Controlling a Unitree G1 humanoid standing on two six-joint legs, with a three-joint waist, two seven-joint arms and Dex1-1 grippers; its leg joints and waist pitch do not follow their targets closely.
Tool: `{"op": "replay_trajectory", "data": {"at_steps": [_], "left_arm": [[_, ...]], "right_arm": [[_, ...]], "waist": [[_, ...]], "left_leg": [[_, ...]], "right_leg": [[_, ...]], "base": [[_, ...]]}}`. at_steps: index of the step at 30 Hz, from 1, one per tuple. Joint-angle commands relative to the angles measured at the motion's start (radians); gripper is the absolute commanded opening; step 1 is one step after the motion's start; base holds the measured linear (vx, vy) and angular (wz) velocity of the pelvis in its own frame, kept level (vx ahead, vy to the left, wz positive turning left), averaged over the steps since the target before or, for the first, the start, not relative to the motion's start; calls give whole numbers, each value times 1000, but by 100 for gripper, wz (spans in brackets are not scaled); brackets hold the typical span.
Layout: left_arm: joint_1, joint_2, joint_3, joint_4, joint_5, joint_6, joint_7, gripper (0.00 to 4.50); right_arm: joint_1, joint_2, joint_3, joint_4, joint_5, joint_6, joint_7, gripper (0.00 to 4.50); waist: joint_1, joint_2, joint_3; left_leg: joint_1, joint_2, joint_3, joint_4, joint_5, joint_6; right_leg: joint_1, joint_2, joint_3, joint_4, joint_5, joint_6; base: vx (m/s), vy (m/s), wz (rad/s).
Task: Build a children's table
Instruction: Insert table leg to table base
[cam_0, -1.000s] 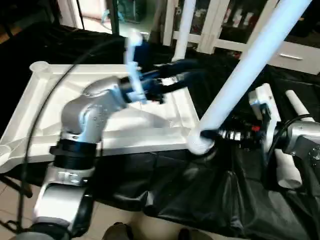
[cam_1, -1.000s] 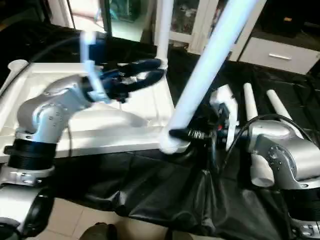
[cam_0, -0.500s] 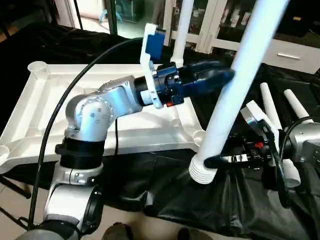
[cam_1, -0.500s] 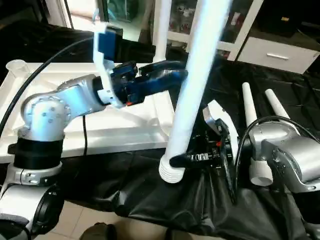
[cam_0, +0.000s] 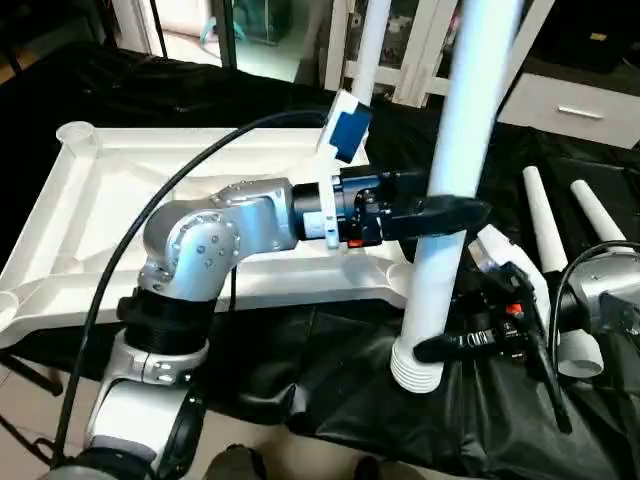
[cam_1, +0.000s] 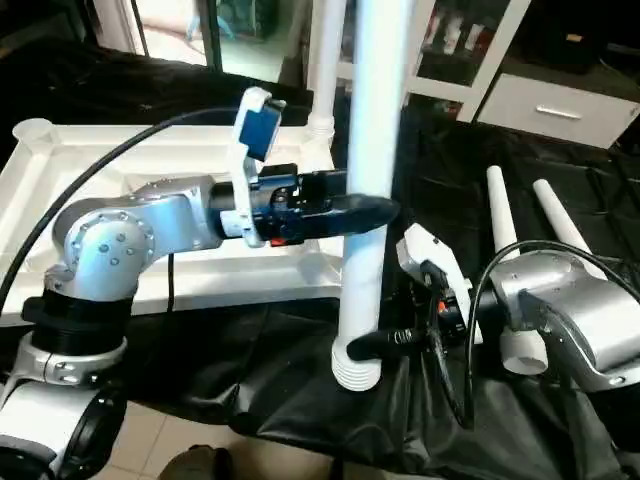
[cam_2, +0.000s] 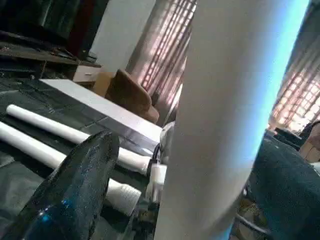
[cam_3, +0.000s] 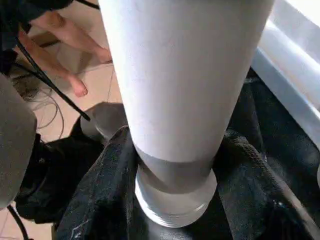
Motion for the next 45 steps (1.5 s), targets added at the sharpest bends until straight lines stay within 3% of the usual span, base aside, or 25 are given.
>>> {"op": "replay_trajectory", "data": {"at_steps": [1, 2, 10, 23, 33, 34, 35, 37, 38, 41, 42, 43, 45], "left_arm": [[2, -6, 3, -24, -3, -3, 11, 424], [2, -10, 10, -25, -10, 2, 16, 396], [0, -16, 54, -14, -61, 55, 48, 336], [-15, -35, 74, 13, -52, 41, 92, 217], [-51, -42, 120, 59, -34, -16, 132, 190], [-61, -36, 134, 68, -29, -27, 142, 190], [-67, -30, 143, 75, -27, -32, 147, 189], [-75, -23, 155, 83, -26, -36, 152, 189], [-81, -13, 162, 88, -25, -38, 151, 189], [-89, 7, 173, 92, -30, -37, 142, 181], [-96, 18, 177, 96, -31, -38, 138, 181], [-99, 23, 179, 99, -30, -39, 137, 178], [-109, 30, 188, 109, -26, -44, 144, 177]], "right_arm": [[-5, -8, -1, -4, -11, -19, -4, 186], [-7, -4, -1, 0, -14, -21, -11, 186], [-6, 10, -1, 4, -30, -29, -23, 186], [-17, 28, -9, 15, -38, -40, -36, 186], [-24, 51, -29, 26, -45, -63, -63, 186], [-33, 72, -47, 32, -36, -62, -89, 242], [-44, 92, -64, 42, -32, -67, -115, 256], [-57, 118, -86, 57, -29, -77, -148, 263], [-70, 134, -107, 68, -19, -72, -171, 277], [-86, 154, -145, 76, 10, -54, -198, 303], [-87, 160, -163, 70, 35, -41, -197, 310], [-87, 162, -172, 66, 46, -35, -195, 335], [-83, 162, -180, 57, 56, -29, -193, 346]], "waist": [[1, -23, -83], [1, -22, -83], [1, -20, -83], [1, -17, -85], [1, -17, -87], [2, -17, -87], [1, -15, -88], [-3, -17, -89], [-3, -16, -89], [0, -13, -90], [0, -18, -92], [3, -12, -92], [6, -13, -94]], "left_leg": [[27, 51, -33, -69, -224, 30], [26, 51, -33, -68, -224, 31], [27, 49, -33, -68, -223, 37], [27, 50, -32, -67, -212, 42], [28, 48, -33, -66, -217, 39], [27, 48, -33, -66, -216, 39], [28, 48, -33, -66, -211, 41], [22, 47, -34, -66, -204, 39], [26, 45, -33, -65, -212, 35], [32, 47, -32, -66, -209, 28], [32, 47, -31, -65, -203, 28], [35, 48, -31, -65, -199, 32], [34, 47, -30, -63, -181, 40]], "right_leg": [[52, -31, 34, -74, -372, -169], [52, -31, 34, -74, -369, -169], [52, -29, 33, -72, -353, -179], [54, -28, 33, -70, -318, -190], [54, -28, 32, -70, -318, -188], [55, -28, 32, -70, -317, -189], [53, -27, 32, -69, -312, -193], [55, -26, 30, -66, -303, -187], [53, -26, 30, -69, -328, -178], [50, -25, 30, -67, -319, -190], [51, -25, 31, -67, -311, -190], [50, -25, 31, -64, -294, -197], [51, -23, 31, -59, -256, -208]], "base": [[0, 0, 0], [0, 0, 0], [0, 0, 0], [0, 0, 0], [0, 0, 0], [0, 0, 0], [0, 0, 0], [0, 0, 0], [0, 0, 0], [0, 0, 0], [0, 0, 0], [0, 0, 0], [0, 0, 0]]}}
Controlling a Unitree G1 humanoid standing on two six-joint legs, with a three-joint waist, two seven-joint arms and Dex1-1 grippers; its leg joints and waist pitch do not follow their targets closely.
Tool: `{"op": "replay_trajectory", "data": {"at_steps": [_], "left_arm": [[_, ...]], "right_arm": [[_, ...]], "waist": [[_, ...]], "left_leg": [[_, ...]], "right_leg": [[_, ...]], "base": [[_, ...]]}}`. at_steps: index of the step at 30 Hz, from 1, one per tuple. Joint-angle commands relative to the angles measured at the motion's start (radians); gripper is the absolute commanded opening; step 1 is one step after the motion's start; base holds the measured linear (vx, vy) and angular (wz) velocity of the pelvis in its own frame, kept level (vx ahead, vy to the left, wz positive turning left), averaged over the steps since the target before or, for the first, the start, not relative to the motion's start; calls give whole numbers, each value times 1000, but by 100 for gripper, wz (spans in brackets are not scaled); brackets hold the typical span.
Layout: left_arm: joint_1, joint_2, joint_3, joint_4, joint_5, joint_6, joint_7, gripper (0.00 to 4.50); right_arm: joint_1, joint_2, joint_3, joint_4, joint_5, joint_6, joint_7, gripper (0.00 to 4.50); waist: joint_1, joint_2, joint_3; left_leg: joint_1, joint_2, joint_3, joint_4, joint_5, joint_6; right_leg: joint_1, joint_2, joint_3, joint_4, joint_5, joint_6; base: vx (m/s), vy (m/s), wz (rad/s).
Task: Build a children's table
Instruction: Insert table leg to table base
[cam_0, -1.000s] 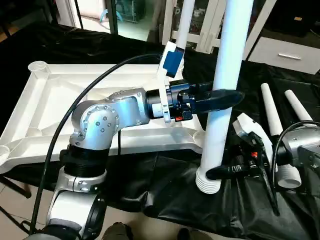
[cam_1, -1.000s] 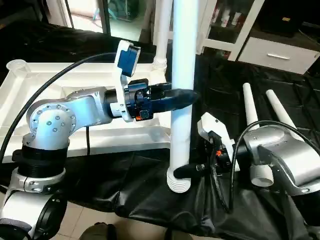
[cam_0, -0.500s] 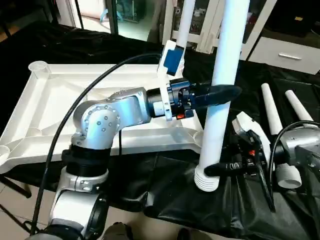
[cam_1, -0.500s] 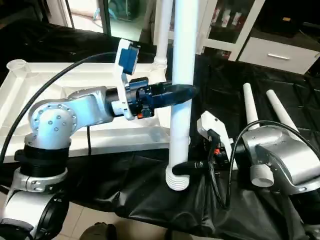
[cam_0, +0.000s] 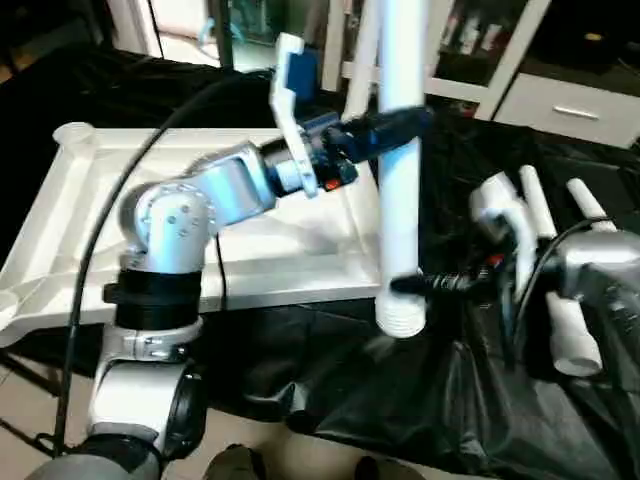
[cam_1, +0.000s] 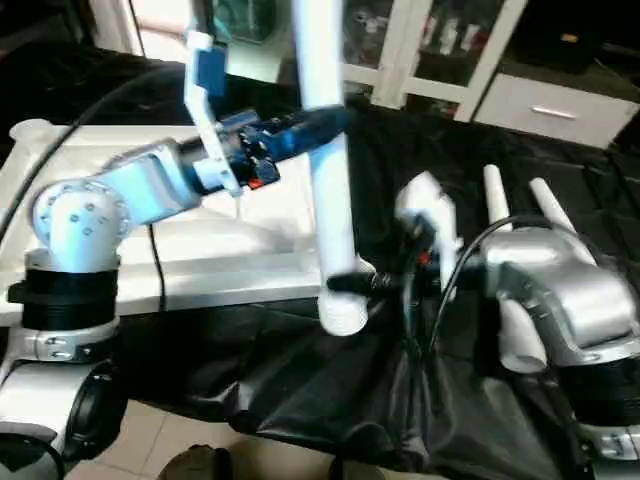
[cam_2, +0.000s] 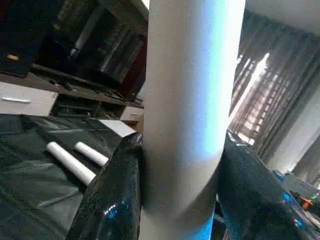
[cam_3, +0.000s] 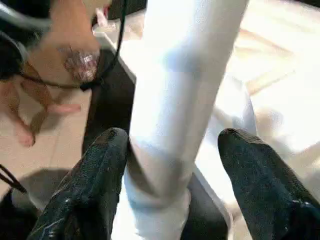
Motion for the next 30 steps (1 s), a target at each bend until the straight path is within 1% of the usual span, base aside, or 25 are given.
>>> {"op": "replay_trajectory", "data": {"at_steps": [1, 2, 4, 5, 6, 8, 9, 10, 12, 13, 14, 18, 19, 20, 23, 25, 28, 30], "left_arm": [[-40, 5, 9, 11, -1, -8, -5, 177], [-43, 7, 11, 14, -2, -8, -8, 177], [-46, 9, 13, 17, -2, -9, -9, 177], [-48, 9, 13, 19, -2, -9, -11, 177], [-49, 9, 13, 22, -2, -10, -13, 177], [-50, 8, 11, 24, -2, -11, -15, 177], [-50, 7, 8, 22, -4, -12, -17, 177], [-50, 7, 7, 22, -5, -12, -17, 177], [-51, 4, 4, 21, -5, -14, -18, 177], [-51, 1, 3, 21, -6, -15, -17, 177], [-51, 0, 3, 21, -6, -16, -17, 177], [-50, -3, -5, 19, 7, -21, -13, 175], [-50, -3, -5, 19, 7, -21, -13, 175], [-53, -1, -12, 20, 25, -21, 7, 175], [-54, 2, -23, 14, 40, -24, 14, 175], [-54, 0, -21, 13, 39, -25, 17, 175], [-54, 1, -32, 12, 64, -41, 26, 175], [-54, 3, -40, 13, 73, -47, 24, 175]], "right_arm": [[1, -9, -25, -20, 15, 11, 1, 346], [5, -9, -25, -24, 15, 11, 2, 351], [9, -8, -28, -28, 20, 14, 1, 378], [12, -8, -30, -32, 30, 21, 4, 378], [15, -6, -38, -34, 56, 44, 9, 388], [17, -5, -44, -38, 80, 66, 14, 410], [21, -8, -37, -45, 80, 71, 14, 410], [22, -8, -36, -46, 79, 70, 14, 429], [21, 5, -25, -45, 58, 59, -4, 439], [18, 16, -22, -42, 52, 57, -18, 442], [16, 22, -19, -40, 44, 52, -27, 444], [9, 44, 2, -31, 21, 39, -70, 444], [9, 44, 2, -31, 21, 39, -70, 444], [9, 57, 6, -34, 16, 38, -90, 444], [10, 73, 9, -39, 1, 32, -114, 444], [12, 80, 12, -39, -6, 27, -122, 444], [19, 101, 19, -46, -20, 22, -148, 444], [19, 107, 16, -50, -18, 27, -160, 444]], "waist": [[0, -12, -94], [1, -12, -94], [1, -13, -93], [1, -13, -95], [1, -13, -95], [1, -14, -96], [1, -13, -96], [1, -13, -96], [1, -13, -98], [0, -16, -99], [1, -15, -99], [1, -18, -101], [2, -17, -101], [2, -16, -101], [2, -18, -102], [2, -18, -103], [1, -17, -102], [2, -18, -103]], "left_leg": [[34, 47, -29, -66, -173, 40], [31, 46, -29, -66, -169, 40], [30, 45, -29, -66, -178, 38], [31, 46, -29, -66, -185, 34], [31, 45, -29, -66, -189, 35], [30, 46, -30, -66, -184, 34], [31, 46, -30, -66, -183, 34], [31, 47, -30, -66, -185, 31], [30, 47, -30, -65, -177, 25], [30, 46, -30, -65, -176, 25], [30, 46, -30, -66, -179, 23], [30, 46, -29, -65, -180, 12], [30, 46, -30, -65, -179, 12], [31, 46, -30, -65, -179, 12], [30, 45, -29, -65, -178, 10], [30, 45, -30, -65, -180, 7], [29, 45, -30, -66, -178, 6], [30, 45, -29, -65, -177, 7]], "right_leg": [[51, -24, 29, -58, -254, -206], [52, -25, 29, -57, -248, -208], [53, -27, 30, -59, -265, -204], [55, -29, 30, -61, -279, -202], [55, -29, 30, -62, -288, -200], [56, -29, 29, -61, -287, -199], [55, -28, 29, -61, -286, -199], [54, -28, 29, -61, -288, -198], [54, -29, 29, -59, -283, -196], [54, -29, 29, -59, -281, -196], [53, -30, 29, -60, -290, -195], [54, -29, 29, -60, -294, -189], [54, -30, 29, -59, -293, -188], [53, -29, 29, -59, -291, -187], [53, -29, 30, -59, -290, -179], [54, -30, 29, -58, -288, -179], [53, -27, 29, -58, -277, -179], [53, -28, 30, -58, -278, -176]], "base": [[0, 0, 0], [0, 0, 0], [0, 0, 0], [0, 0, 0], [0, 0, 0], [0, 0, 0], [0, 0, 0], [0, 0, 0], [0, 0, 0], [0, 0, 0], [0, 0, 0], [0, 0, 0], [0, 0, 0], [0, 0, 0], [0, 0, 0], [0, 0, 0], [0, 0, 0], [0, 0, 0]]}}
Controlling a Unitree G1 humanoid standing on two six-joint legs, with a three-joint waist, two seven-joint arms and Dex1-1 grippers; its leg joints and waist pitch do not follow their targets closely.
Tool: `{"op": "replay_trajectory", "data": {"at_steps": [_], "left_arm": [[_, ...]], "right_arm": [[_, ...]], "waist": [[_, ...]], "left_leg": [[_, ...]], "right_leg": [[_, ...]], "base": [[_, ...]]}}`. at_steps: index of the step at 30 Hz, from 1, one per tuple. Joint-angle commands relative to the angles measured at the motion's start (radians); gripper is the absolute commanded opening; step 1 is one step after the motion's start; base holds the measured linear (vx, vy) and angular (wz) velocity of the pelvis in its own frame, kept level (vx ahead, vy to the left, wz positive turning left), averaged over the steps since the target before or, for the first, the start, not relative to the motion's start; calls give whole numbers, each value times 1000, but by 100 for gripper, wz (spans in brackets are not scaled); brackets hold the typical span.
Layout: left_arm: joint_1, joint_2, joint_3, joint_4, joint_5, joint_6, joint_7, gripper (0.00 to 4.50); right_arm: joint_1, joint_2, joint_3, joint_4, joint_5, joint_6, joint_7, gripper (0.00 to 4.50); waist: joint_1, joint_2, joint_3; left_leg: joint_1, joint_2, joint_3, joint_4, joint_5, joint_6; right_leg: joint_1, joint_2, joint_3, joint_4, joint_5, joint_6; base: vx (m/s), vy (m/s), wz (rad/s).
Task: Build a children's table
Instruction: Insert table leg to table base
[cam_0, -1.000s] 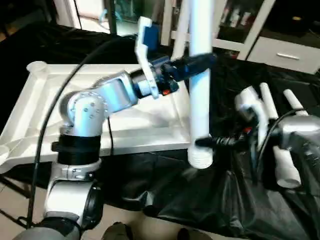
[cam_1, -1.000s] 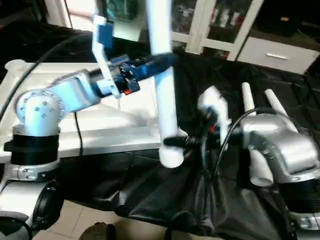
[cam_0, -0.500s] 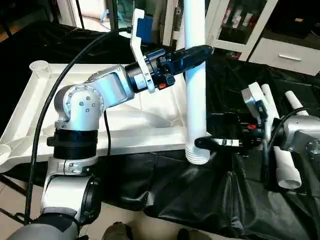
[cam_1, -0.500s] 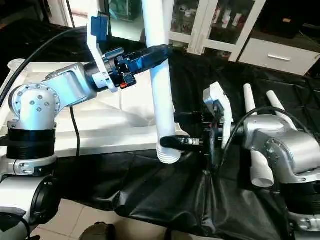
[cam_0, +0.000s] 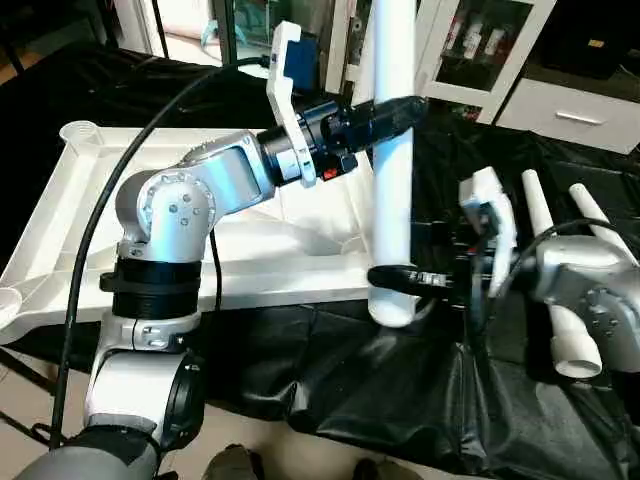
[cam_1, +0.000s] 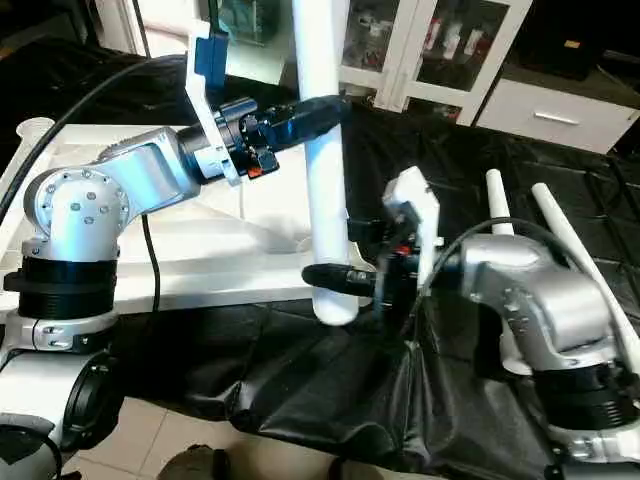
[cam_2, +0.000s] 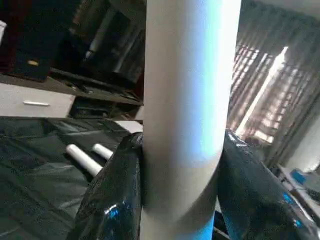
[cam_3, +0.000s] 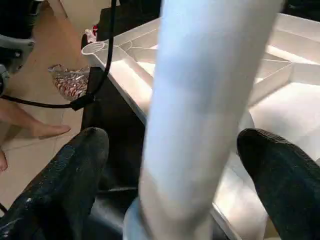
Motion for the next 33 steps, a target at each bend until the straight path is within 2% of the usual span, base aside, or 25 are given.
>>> {"op": "replay_trajectory", "data": {"at_steps": [1, 4, 5, 8, 10, 13, 14, 18, 23, 24, 33], "left_arm": [[-23, 3, -22, -11, 16, -14, 2, 175], [-23, 3, -24, -11, 18, -16, -1, 175], [-23, 4, -27, -12, 20, -17, -5, 175], [-20, 4, -36, -22, 22, -16, -13, 175], [-18, 3, -39, -26, 23, -16, -16, 175], [-16, 5, -47, -31, 28, -21, -21, 175], [-16, 5, -47, -32, 28, -22, -21, 175], [-16, 6, -47, -33, 29, -25, -21, 175], [-19, 6, -44, -39, 31, -32, -24, 174], [-21, 5, -42, -41, 27, -34, -25, 174], [-27, -13, -30, -50, 14, -47, -24, 174]], "right_arm": [[9, 0, -6, -24, -6, -2, -19, 444], [14, 4, -7, -31, 0, 6, -28, 444], [15, 4, -6, -32, 1, 7, -29, 416], [19, 6, -5, -34, 2, 9, -29, 403], [20, 7, -6, -35, 2, 11, -29, 374], [20, 10, -4, -31, 6, 17, -32, 355], [20, 10, -4, -30, 6, 17, -32, 330], [21, 8, -2, -28, 7, 22, -31, 313], [27, 6, -1, -26, 17, 47, -28, 269], [31, 5, 4, -22, 15, 50, -27, 244], [38, 25, 10, -12, 12, 58, -42, 194]], "waist": [[4, -13, -100], [3, -10, -99], [3, -11, -99], [4, -12, -99], [3, -11, -99], [3, -13, -99], [3, -12, -98], [3, -12, -98], [2, -12, -97], [2, -12, -97], [2, -11, -96]], "left_leg": [[30, 45, -30, -69, -176, 5], [30, 44, -30, -69, -177, 5], [30, 44, -30, -68, -184, 4], [30, 44, -30, -68, -192, 0], [30, 44, -31, -69, -197, -2], [29, 44, -31, -69, -197, -4], [30, 44, -31, -69, -200, -4], [30, 44, -31, -69, -198, -5], [30, 43, -31, -70, -207, -6], [29, 44, -32, -69, -206, -6], [29, 43, -32, -70, -215, -10]], "right_leg": [[54, -28, 29, -60, -278, -177], [53, -28, 30, -60, -275, -177], [53, -27, 29, -60, -281, -176], [53, -28, 30, -62, -292, -171], [53, -28, 29, -63, -299, -169], [53, -28, 29, -62, -300, -167], [52, -28, 29, -63, -305, -167], [52, -28, 29, -62, -302, -167], [52, -27, 29, -64, -315, -164], [52, -28, 29, -64, -314, -164], [51, -28, 29, -65, -322, -162]], "base": [[0, 0, 0], [0, 0, 0], [0, 0, 0], [0, 0, 0], [0, 0, 0], [0, 0, 0], [0, 0, 0], [0, 0, 0], [0, 0, 0], [0, 0, 0], [0, 0, 0]]}}
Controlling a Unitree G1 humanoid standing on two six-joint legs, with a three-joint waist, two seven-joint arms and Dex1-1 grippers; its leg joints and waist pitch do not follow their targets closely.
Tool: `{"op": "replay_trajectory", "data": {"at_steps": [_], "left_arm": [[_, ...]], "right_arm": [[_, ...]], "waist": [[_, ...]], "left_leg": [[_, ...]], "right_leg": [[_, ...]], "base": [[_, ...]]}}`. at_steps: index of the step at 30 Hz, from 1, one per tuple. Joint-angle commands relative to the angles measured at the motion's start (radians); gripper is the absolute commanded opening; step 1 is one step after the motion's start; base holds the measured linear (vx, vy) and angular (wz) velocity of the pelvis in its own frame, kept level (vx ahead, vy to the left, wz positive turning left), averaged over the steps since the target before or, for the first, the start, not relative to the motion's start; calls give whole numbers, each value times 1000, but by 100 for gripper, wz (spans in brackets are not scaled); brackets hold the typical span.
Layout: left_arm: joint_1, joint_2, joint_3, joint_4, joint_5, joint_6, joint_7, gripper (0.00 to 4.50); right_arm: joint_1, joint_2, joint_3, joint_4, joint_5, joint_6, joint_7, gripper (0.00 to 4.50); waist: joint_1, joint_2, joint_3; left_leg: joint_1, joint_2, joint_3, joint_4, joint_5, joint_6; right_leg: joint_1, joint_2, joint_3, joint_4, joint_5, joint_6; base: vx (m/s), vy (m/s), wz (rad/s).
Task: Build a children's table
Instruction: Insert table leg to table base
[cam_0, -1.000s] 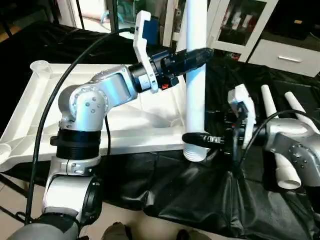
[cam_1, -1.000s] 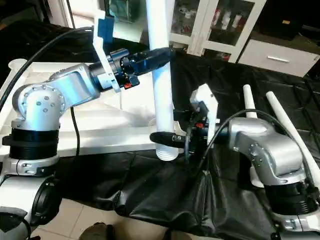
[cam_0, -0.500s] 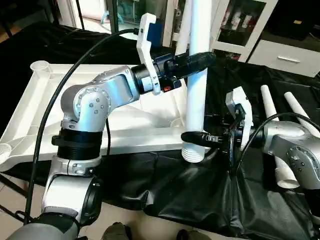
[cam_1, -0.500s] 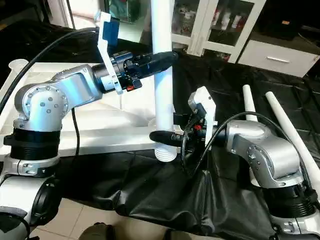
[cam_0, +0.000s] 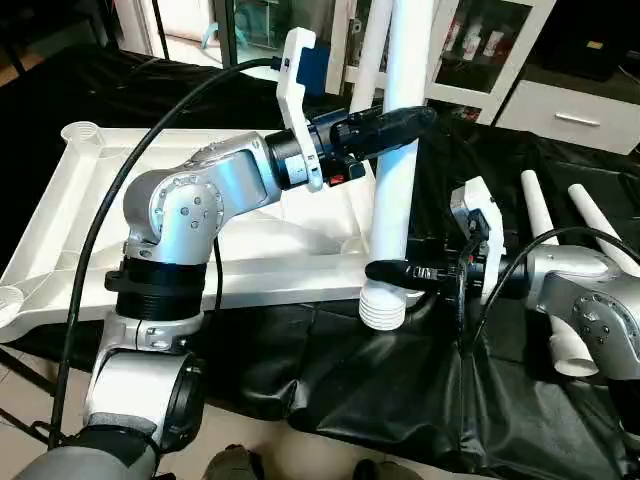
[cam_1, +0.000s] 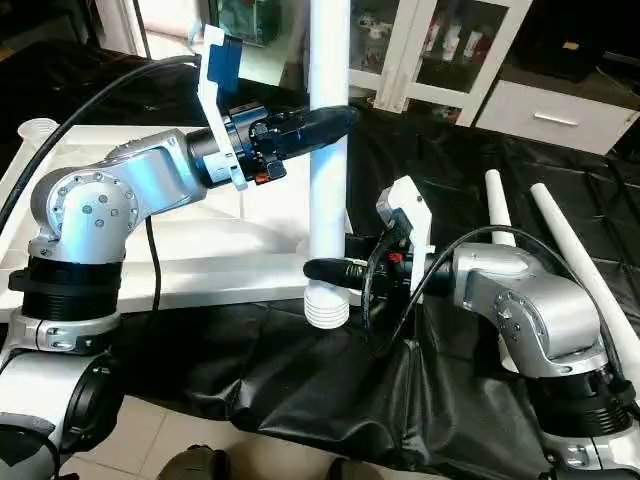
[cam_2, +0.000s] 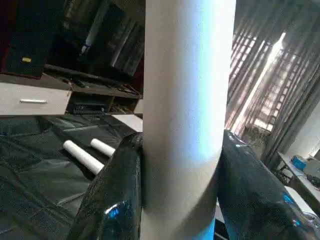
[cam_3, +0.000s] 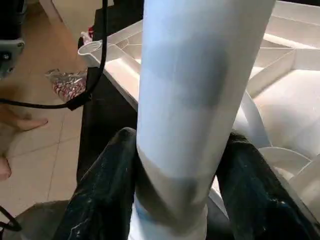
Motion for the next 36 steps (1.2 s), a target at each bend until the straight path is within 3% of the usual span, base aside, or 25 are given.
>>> {"op": "replay_trajectory", "data": {"at_steps": [1, 2, 4, 10, 17, 25, 36], "left_arm": [[-27, -10, 9, -47, -8, -36, 3, 174], [-26, -11, 9, -50, -10, -37, 0, 174], [-25, -12, 10, -55, -11, -42, -5, 174], [-22, -19, 12, -68, -20, -42, -10, 174], [-21, -10, -5, -78, -21, -42, -43, 174], [6, 34, -67, -99, 25, -54, -98, 174], [-9, 24, -60, -84, 19, -71, -103, 173]], "right_arm": [[14, -1, 16, 1, -2, 10, -8, 191], [12, 4, 14, 3, -4, 9, -14, 190], [8, 14, 4, 9, 7, 24, -27, 244], [1, 34, 8, 3, 5, 42, -54, 300], [1, 42, 19, 9, -3, 38, -61, 304], [-2, 17, 10, -3, 5, 37, -53, 304], [7, 18, 14, -11, 2, 42, -47, 304]], "waist": [[3, -11, -95], [3, -11, -95], [2, -11, -95], [2, -9, -94], [1, -9, -94], [0, -7, -93], [-1, -6, -93]], "left_leg": [[29, 44, -32, -73, -213, -11], [29, 44, -32, -73, -215, -12], [29, 44, -32, -73, -213, -11], [29, 44, -31, -74, -211, -13], [29, 43, -33, -76, -228, -24], [32, 45, -32, -77, -227, -27], [30, 44, -33, -78, -237, -32]], "right_leg": [[52, -28, 28, -69, -319, -164], [51, -28, 28, -69, -318, -164], [51, -29, 29, -69, -316, -164], [51, -28, 29, -67, -303, -172], [50, -28, 29, -72, -339, -150], [49, -26, 30, -69, -319, -150], [50, -28, 30, -69, -321, -158]], "base": [[0, 0, 0], [0, 0, 0], [0, 0, 0], [0, 0, 0], [0, 0, 0], [0, 0, 0], [0, 0, 0]]}}
